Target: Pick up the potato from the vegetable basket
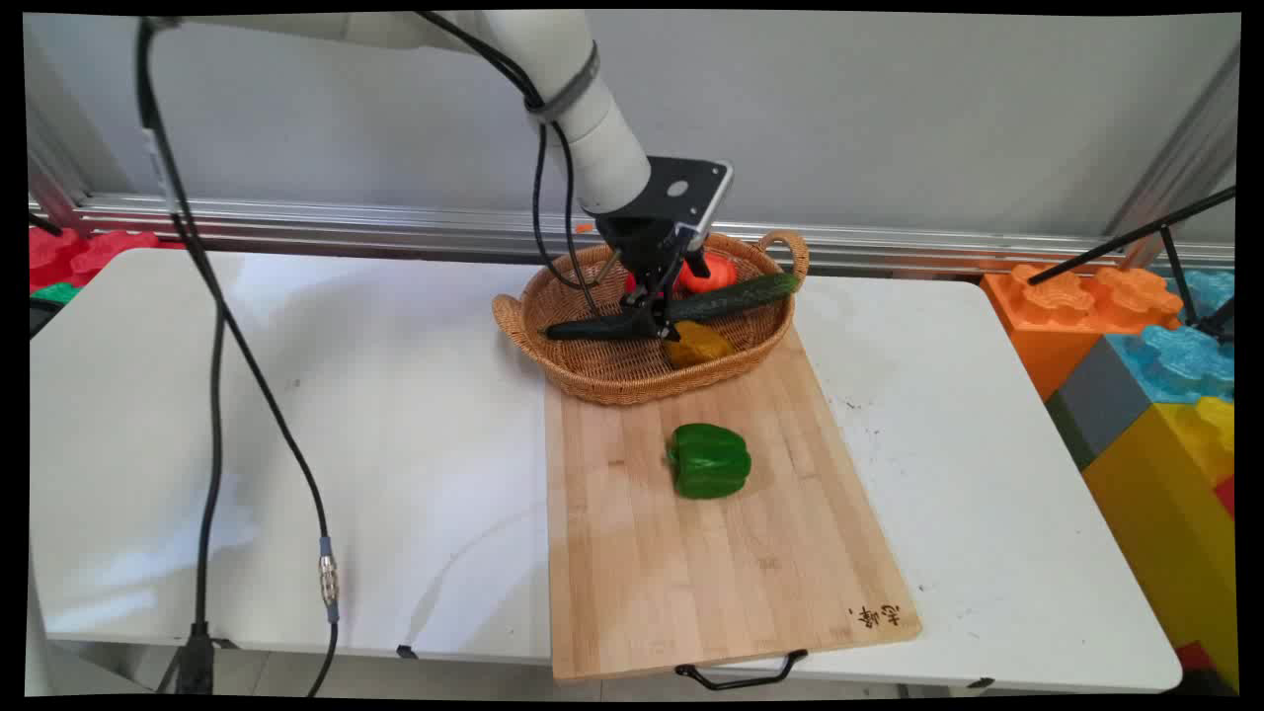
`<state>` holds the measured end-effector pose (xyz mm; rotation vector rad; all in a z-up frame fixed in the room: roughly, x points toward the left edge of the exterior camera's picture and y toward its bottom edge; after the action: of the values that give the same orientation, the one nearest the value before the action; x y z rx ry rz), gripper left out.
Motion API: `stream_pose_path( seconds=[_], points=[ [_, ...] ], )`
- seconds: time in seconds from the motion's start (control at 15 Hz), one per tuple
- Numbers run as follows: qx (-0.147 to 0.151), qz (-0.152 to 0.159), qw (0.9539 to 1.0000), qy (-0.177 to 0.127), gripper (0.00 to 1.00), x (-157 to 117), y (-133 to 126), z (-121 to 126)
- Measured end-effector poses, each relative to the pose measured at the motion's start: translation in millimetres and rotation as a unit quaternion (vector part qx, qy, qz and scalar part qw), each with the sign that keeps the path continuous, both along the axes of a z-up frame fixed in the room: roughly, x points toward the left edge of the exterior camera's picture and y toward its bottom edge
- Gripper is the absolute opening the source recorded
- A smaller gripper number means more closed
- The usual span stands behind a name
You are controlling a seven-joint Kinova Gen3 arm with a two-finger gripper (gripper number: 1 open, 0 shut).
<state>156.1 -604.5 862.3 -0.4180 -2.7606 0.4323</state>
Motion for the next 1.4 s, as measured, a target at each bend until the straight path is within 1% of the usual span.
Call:
stream_pose_path(
  seconds=[0.27,0.67,1.4],
  points=[
    [0.004,-0.018,0.9997,-0.013,1.00,-6,-10,-16],
    [0.016,-0.035,0.9989,-0.028,1.00,-12,-17,-32],
    [0.030,-0.057,0.9971,-0.039,1.00,-21,-24,-48]
  ],
)
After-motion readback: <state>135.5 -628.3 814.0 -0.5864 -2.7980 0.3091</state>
